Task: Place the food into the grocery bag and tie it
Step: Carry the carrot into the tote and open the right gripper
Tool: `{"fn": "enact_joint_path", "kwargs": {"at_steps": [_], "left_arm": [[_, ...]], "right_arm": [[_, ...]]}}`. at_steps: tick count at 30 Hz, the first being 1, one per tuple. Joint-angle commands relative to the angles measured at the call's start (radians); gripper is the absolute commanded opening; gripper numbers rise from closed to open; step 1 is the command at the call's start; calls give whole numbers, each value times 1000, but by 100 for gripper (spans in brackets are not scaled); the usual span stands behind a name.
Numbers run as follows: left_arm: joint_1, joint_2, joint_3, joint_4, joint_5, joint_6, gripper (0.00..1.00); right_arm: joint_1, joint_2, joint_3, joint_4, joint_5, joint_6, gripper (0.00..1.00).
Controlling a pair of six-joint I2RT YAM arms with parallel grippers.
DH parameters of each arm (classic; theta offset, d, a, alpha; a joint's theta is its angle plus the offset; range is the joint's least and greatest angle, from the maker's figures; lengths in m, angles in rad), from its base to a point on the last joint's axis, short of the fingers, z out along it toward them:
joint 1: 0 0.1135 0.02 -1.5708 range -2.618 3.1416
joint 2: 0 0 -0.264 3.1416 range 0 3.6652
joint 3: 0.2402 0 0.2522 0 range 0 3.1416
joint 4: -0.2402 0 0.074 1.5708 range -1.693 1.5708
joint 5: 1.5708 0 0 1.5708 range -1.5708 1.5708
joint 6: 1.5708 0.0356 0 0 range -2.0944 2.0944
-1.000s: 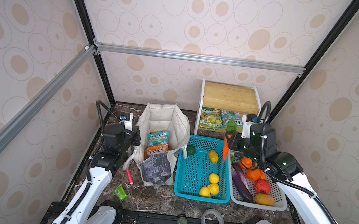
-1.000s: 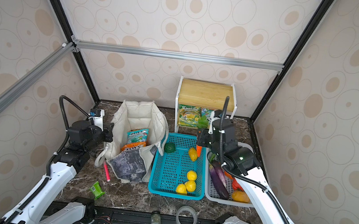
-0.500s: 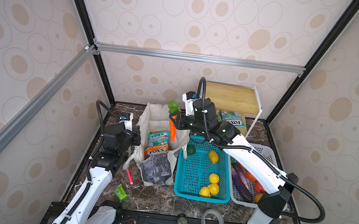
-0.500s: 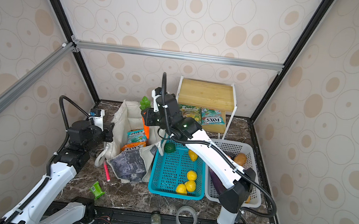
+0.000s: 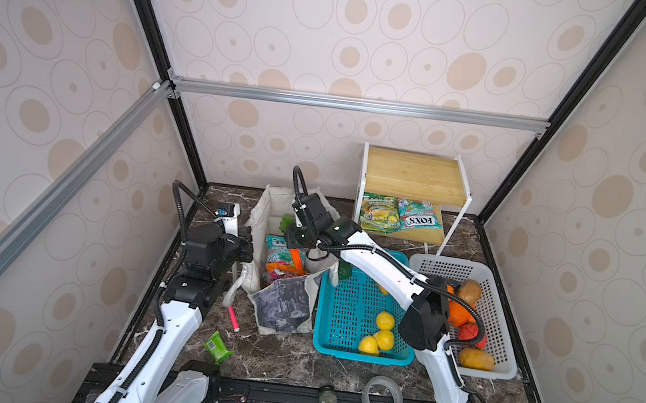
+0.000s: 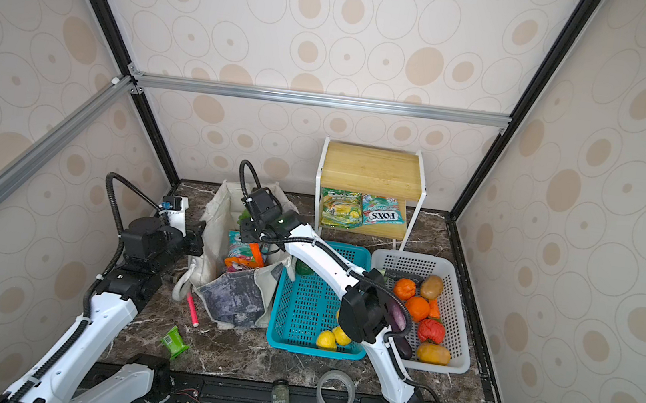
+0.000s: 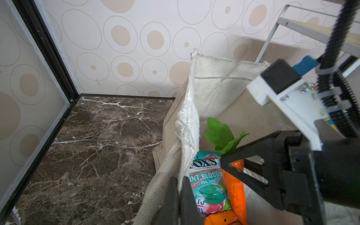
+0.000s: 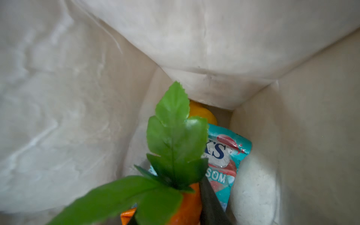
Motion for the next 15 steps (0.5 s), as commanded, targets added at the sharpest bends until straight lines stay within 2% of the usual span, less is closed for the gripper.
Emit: {"fn": "enact_joint_path", "kwargs": {"at_steps": [1, 4, 5, 8, 10, 15], "left_arm": [[5, -23, 5, 30, 3, 5, 0], [4, -20, 4, 26, -5, 7, 0], [4, -18, 4, 26, -7, 8, 0], [5, -19, 4, 24, -15, 10, 0], [5, -19, 4, 23, -19, 11, 0], [4, -21, 5, 23, -24, 11, 0]], "right_arm": [[28, 17, 47, -78, 46, -13, 31], [29, 12, 59, -92, 34, -23, 35], [29, 0, 59, -90, 20, -29, 39], [29, -43, 75, -88, -19, -45, 63], [29, -72, 101, -109, -19, -47, 72], [30, -192, 76, -122, 4, -63, 83]]}}
